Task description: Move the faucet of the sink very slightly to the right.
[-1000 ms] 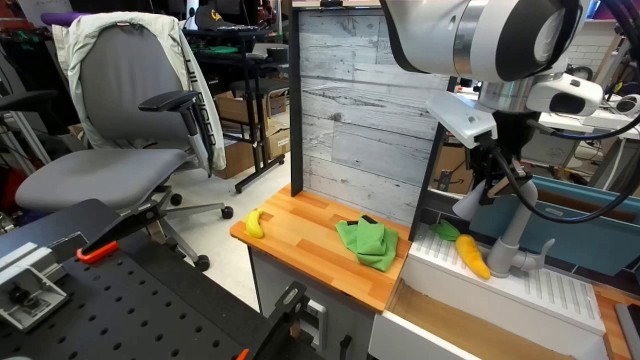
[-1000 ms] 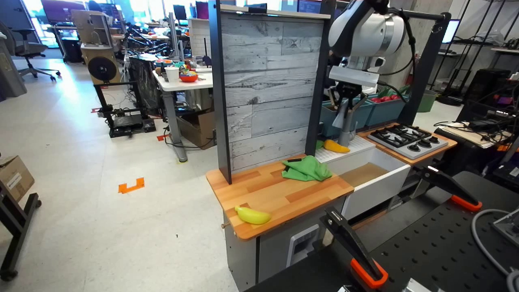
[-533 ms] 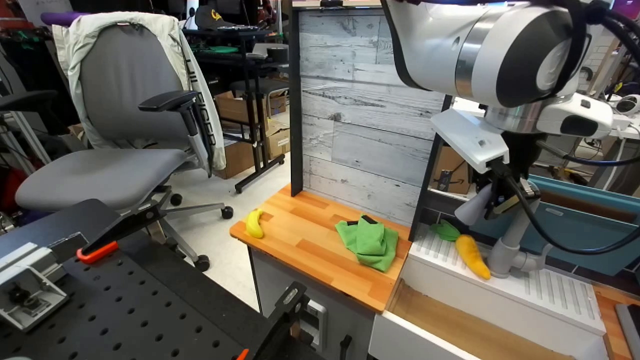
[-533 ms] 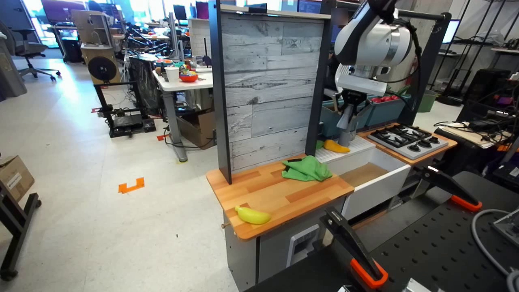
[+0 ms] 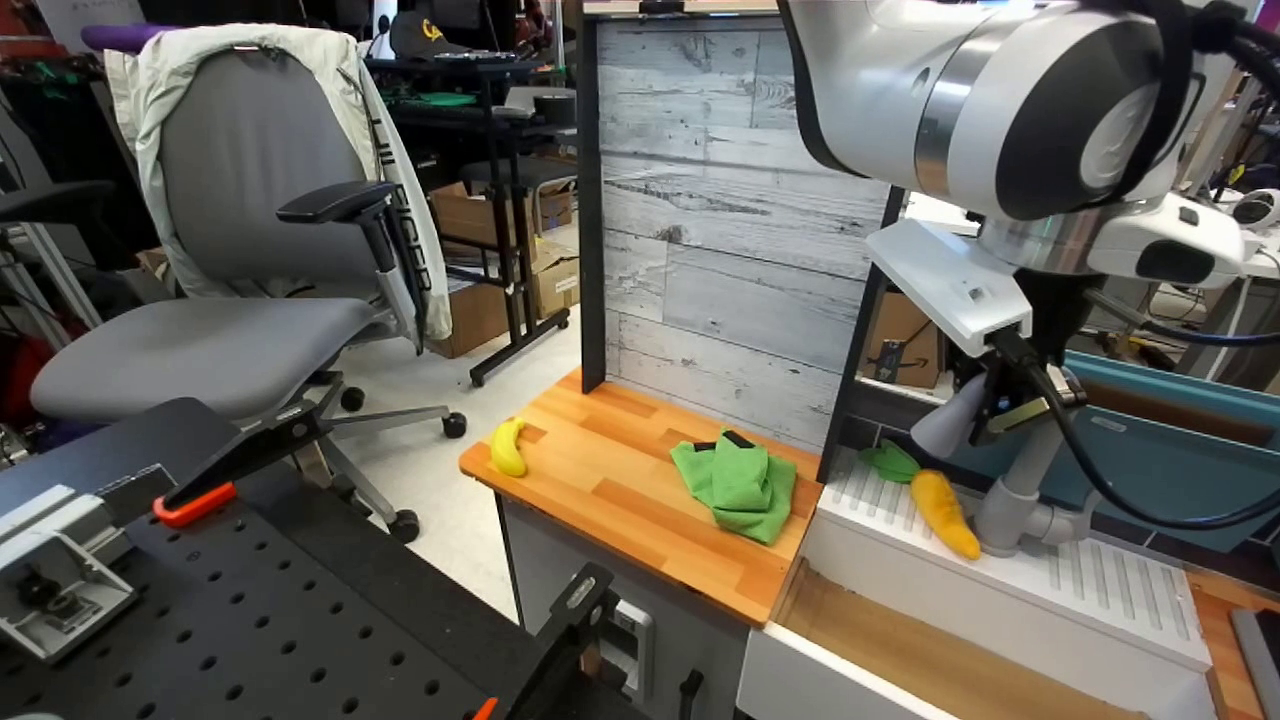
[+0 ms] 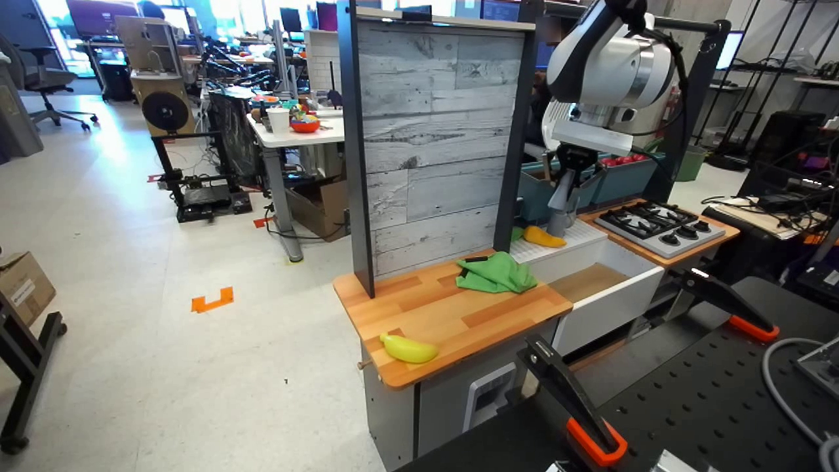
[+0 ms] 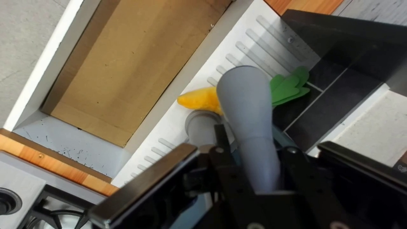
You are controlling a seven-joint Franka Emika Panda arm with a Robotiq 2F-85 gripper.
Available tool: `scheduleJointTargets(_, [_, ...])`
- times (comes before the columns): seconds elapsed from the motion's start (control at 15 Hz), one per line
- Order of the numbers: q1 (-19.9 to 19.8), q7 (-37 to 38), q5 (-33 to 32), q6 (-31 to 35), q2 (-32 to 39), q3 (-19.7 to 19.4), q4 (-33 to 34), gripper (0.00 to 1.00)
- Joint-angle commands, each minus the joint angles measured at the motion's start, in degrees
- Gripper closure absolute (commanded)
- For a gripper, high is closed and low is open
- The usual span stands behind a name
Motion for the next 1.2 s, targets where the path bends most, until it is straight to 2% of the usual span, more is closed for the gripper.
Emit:
scheduleJointTargets(0.0, [-2.14, -3.49, 1.28, 2.38, -1.40, 1.40, -4.82, 0.93])
scheduleJointTargets(0.4, [-5.89, -8.99, 3.77, 2.83, -3.20, 3.60, -7.57, 0.93])
scheduleJointTargets(0.8, [-10.28, -13.43, 6.89, 0.78, -2.36, 6.82, -6.13, 0.93])
scheduleJointTargets(0.87, [-10.32, -13.49, 7.09, 0.28, -2.51, 6.92, -6.17, 0.48])
scheduleJointTargets(0.93, [-10.22, -13.33, 7.05, 0.24, -2.60, 6.91, -6.31, 0.45])
scheduleJointTargets(1.13, [-8.96, -11.89, 6.42, 0.78, -3.31, 5.88, -7.37, 0.25])
